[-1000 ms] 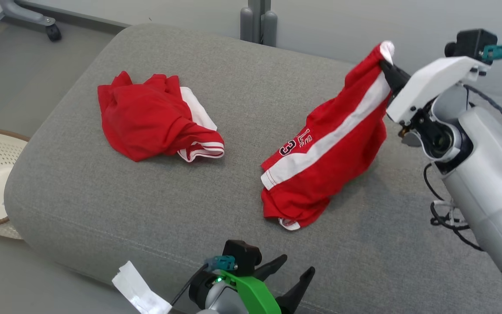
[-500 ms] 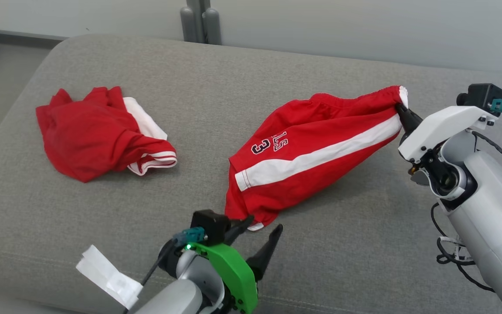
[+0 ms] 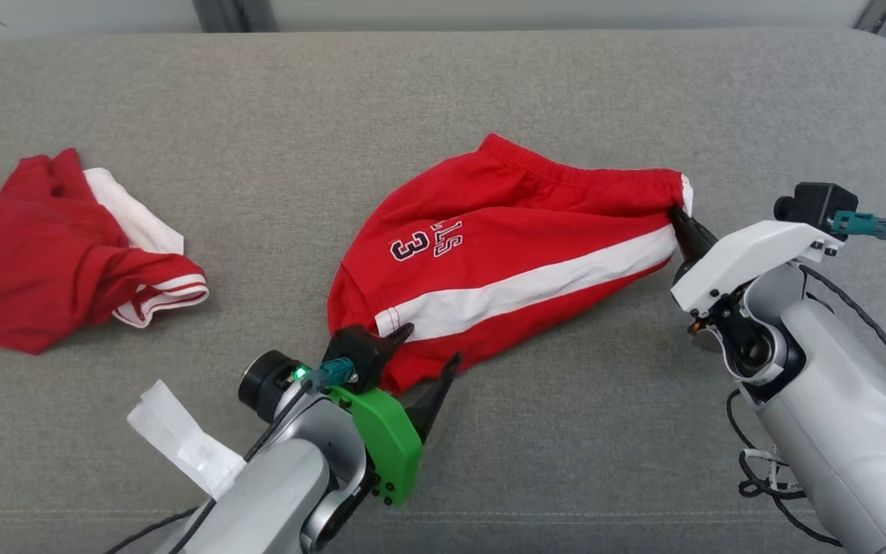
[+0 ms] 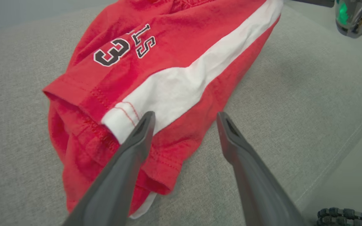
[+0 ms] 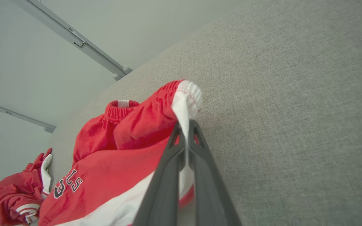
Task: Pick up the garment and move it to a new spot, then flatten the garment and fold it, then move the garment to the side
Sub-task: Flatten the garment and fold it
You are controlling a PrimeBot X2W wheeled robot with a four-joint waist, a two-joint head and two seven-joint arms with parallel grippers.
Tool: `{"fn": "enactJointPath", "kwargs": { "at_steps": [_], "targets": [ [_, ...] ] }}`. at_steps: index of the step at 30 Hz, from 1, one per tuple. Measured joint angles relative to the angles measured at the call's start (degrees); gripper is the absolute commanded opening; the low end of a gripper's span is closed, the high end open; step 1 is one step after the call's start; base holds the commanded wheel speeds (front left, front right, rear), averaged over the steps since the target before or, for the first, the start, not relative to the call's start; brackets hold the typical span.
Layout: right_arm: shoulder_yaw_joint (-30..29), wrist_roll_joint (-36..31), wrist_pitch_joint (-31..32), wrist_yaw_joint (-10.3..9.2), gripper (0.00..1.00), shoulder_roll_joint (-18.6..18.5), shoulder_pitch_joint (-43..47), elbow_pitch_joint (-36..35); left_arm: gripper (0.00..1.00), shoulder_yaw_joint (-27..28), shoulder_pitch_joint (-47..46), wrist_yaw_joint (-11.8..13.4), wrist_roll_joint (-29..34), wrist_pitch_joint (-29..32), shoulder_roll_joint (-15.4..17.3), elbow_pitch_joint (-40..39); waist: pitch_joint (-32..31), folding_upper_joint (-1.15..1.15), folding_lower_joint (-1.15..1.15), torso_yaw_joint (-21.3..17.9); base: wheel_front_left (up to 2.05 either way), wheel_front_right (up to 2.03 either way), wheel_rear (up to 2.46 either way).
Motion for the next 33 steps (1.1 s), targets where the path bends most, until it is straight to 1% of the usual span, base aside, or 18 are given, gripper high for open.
{"fn": "enactJointPath", "kwargs": {
  "at_steps": [4,7,9,18,21,25,33],
  "targets": [
    [-0.02,0.0,-0.92,0.0,0.0,0.51,0.81,-0.27,1.0,-0.26,-1.51,-0.14,1.05,-0.25,-0.04,1.03,1.92,0.0,0.0,-1.26,0.0,0.0,0.0],
    [-0.18,0.0,-1.53,0.0,0.0,0.47,1.63,-0.2,1.0,-0.52,-3.09,-1.02,1.55,-1.0,-0.3,1.36,3.11,0.0,0.0,-1.75,0.0,0.0,0.0],
    [-0.18,-0.01,-1.85,0.0,0.0,0.51,2.05,-0.19,1.0,-0.45,-4.0,-1.09,1.79,-1.29,-0.37,1.56,3.6,0.0,0.0,-1.89,0.0,0.0,0.0],
    [-0.16,-0.01,-2.53,0.0,0.0,0.76,2.55,-0.03,1.0,0.05,-5.55,-1.4,1.94,-2.46,-0.59,1.99,3.72,0.0,0.0,-1.18,0.0,0.0,0.0],
    [-0.1,-0.01,-2.53,0.0,0.0,1.01,3.26,0.1,1.0,-0.16,-5.55,-1.65,1.96,-2.37,-0.34,3.33,3.59,0.0,0.0,-0.86,0.0,0.0,0.0],
    [0.09,-0.01,-2.53,0.0,0.0,1.44,3.35,0.12,1.0,-0.53,-5.55,-2.07,1.97,-2.16,0.11,4.7,3.52,0.0,0.0,-0.55,0.0,0.0,0.0],
    [0.12,-0.01,-2.55,0.0,0.0,1.46,4.11,0.26,1.0,-2.08,-5.24,-3.36,1.54,-1.29,-0.51,5.56,3.35,0.0,0.0,-0.12,0.0,0.0,0.0]
  ]
}}
